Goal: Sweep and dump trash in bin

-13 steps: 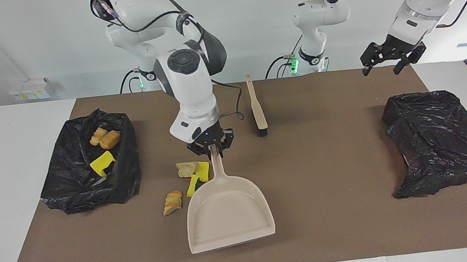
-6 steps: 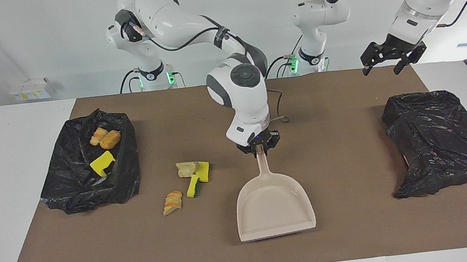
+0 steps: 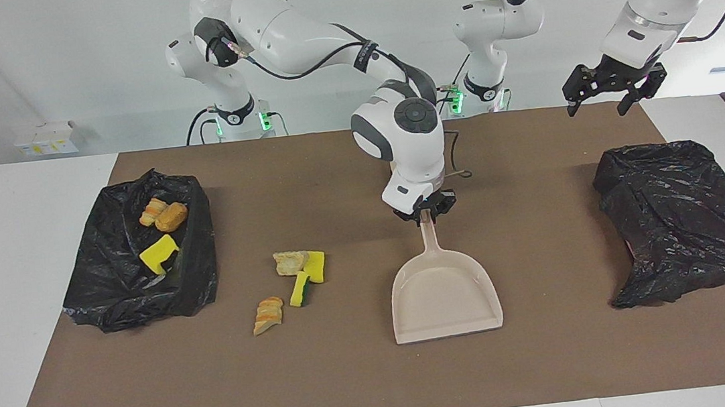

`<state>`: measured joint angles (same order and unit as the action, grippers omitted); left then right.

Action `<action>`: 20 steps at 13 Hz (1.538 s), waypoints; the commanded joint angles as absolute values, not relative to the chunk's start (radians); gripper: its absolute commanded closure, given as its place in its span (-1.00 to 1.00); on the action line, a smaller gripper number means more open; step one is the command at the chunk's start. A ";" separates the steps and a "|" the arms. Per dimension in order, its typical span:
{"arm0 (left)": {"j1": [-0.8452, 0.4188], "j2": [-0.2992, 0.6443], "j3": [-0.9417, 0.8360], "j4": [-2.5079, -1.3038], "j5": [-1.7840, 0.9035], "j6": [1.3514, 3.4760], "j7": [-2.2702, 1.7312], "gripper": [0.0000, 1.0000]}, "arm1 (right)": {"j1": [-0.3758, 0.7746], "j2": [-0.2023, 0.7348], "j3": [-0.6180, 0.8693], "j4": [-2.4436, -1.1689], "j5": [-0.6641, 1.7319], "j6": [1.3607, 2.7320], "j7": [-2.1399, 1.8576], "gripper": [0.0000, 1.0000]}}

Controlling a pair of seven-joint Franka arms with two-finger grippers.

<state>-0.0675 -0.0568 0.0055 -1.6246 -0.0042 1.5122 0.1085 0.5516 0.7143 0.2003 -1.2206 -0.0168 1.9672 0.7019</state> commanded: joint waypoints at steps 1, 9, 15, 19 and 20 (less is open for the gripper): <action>-0.072 -0.069 0.015 -1.624 0.014 1.509 0.123 -1.00 | 0.532 0.706 0.201 -1.232 0.011 1.953 0.700 1.00; -0.072 -0.069 0.015 -1.624 0.014 1.508 0.123 -1.00 | 0.483 0.687 0.201 -1.243 0.012 1.948 0.612 -0.29; -0.074 -0.069 0.015 -1.624 0.014 1.508 0.123 -1.00 | 0.454 0.625 0.201 -1.259 0.012 1.934 0.618 -1.00; -0.074 -0.069 0.015 -1.623 0.012 1.508 0.114 -1.00 | 0.463 0.447 0.202 -1.461 0.014 1.924 0.629 -1.00; -0.089 -0.071 0.009 -1.624 0.009 1.497 0.118 -1.00 | 0.469 0.401 0.215 -1.536 0.015 1.928 0.633 -1.00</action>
<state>-0.0686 -0.0599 0.0089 -1.6246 -0.0025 1.5122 0.1115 0.4691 0.5313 0.2036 -1.3523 -0.0137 1.9166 0.6389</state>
